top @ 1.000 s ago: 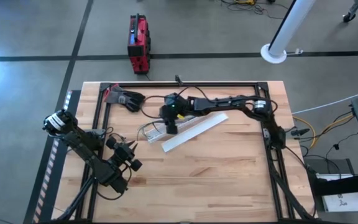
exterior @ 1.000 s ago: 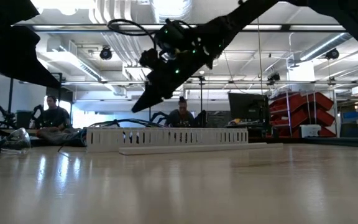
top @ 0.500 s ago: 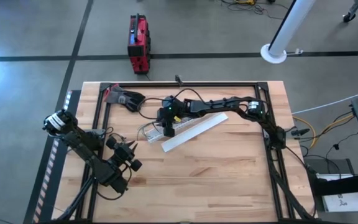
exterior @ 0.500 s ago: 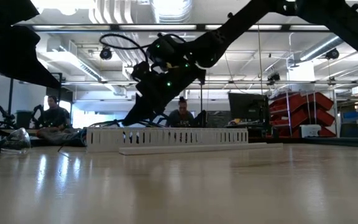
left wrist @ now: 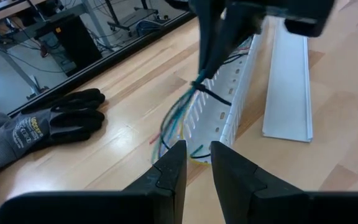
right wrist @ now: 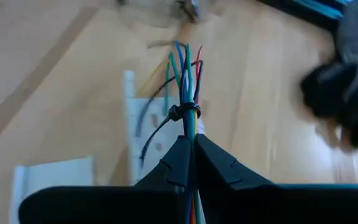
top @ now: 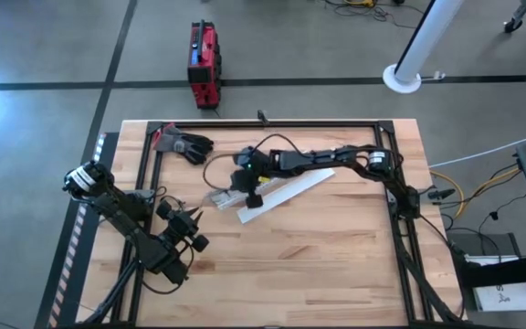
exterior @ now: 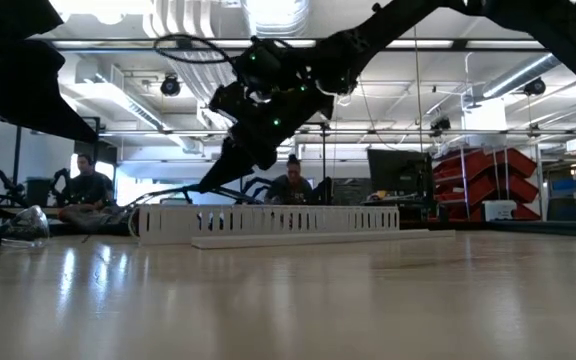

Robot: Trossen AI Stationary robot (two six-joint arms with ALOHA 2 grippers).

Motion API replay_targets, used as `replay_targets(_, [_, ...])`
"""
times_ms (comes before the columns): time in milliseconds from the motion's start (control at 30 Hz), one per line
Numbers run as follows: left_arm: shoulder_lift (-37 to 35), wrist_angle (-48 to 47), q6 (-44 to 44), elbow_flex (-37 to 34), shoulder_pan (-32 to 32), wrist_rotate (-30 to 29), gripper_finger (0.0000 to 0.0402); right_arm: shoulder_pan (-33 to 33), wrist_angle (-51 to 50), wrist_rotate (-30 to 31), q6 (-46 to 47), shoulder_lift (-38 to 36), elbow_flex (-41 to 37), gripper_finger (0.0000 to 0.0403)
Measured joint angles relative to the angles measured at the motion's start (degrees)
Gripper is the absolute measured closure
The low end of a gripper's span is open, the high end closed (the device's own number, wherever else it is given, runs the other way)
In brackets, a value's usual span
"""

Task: Ziptie cables
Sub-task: Insert the bundled colored cable into the white cable duct

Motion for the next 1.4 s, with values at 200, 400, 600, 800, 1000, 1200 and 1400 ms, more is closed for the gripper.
replay_targets(200, [0.0, 0.09, 0.0, 0.0, 0.0, 0.09, 0.0342, 3.42, -4.01, 8.79, -12.12, 0.0, -0.2, 0.0401])
replay_targets(400, [0.0, 0.15, 0.0, 0.0, 0.0, 0.07, 0.0342, 3.52, -6.8, 14.87, -14.06, 0.29, -0.24, 0.0402])
replay_targets(600, [0.0, 0.31, 0.0, 0.0, 0.0, 0.03, 0.0342, 2.55, -12.42, 14.89, -18.26, 0.29, -0.24, 0.0402])
replay_targets(800, [0.0, 0.32, -0.01, 0.0, 0.0, -0.01, 0.0342, 2.21, -13.69, 14.94, -19.7, 0.29, -0.44, 0.0401])
replay_targets(1000, [0.0, 0.31, 0.0, 0.0, 0.0, -0.01, 0.0342, 2.34, -12.95, 13.58, -20.03, 0.31, -0.48, 0.0383])
replay_targets(1200, [0.0, 0.31, 0.0, 0.0, 0.02, -0.19, 0.0342, 2.36, -13.35, 12.88, -20.64, 0.31, -0.48, 0.0335])
replay_targets(1400, [0.0, 0.83, -0.01, 0.0, 0.07, -4.95, 0.0342, 2.67, -16.39, 12.87, -17.92, -0.66, 0.96, 0.028])
